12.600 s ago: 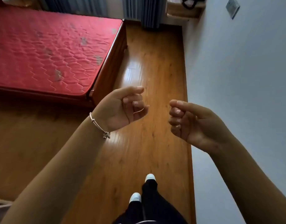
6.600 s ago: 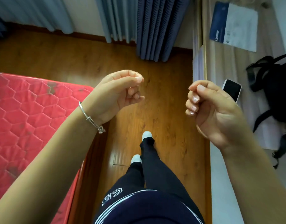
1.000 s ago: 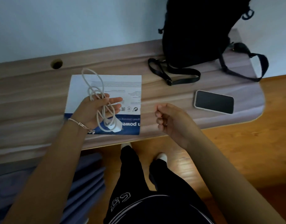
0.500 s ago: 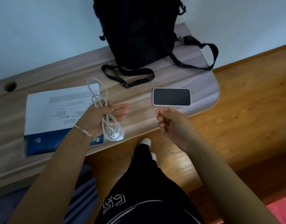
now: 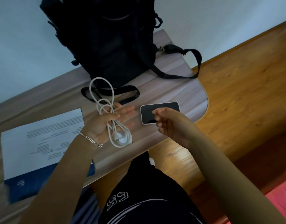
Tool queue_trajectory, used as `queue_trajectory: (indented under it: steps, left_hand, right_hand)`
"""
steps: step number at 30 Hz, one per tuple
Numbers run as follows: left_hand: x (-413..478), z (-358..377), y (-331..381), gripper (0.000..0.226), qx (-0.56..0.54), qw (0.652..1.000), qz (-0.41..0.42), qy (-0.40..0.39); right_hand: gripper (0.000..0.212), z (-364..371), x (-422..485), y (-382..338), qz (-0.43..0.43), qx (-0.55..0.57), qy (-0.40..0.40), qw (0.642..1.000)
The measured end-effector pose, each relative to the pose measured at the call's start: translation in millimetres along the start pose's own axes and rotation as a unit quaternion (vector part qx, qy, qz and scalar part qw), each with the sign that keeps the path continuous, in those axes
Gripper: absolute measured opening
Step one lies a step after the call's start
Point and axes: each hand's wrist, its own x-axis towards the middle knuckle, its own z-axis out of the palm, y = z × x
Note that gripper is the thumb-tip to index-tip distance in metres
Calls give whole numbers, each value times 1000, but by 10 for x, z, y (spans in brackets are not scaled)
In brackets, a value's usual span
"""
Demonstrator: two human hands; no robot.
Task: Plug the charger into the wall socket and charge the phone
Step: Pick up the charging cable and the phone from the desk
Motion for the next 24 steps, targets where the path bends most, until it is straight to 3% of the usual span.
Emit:
queue_trajectory:
  steps: [5,10,18,21,24]
  left_hand:
    - [165,-10,27,31,-12,1000,-12,-14]
    - [252,-30,-19,37,-35,999,-17,-22]
    - [327,33,-211,27,-67,997,-8,38]
    - [288,23,-216,28,-65,997,11,47]
    - [230,1,-224,30,-50,997,21,54]
  right_hand:
    - [14,-136,157,-144,-5,-137,26,990]
    - [24,-303,325,-145,-68,-346,94,931]
    - [80,-578,678,33,-117,-666,66,734]
    - [88,-671,781,63,-96,-716,44,690]
    - [83,-734,811,99,-104,-742,35,661]
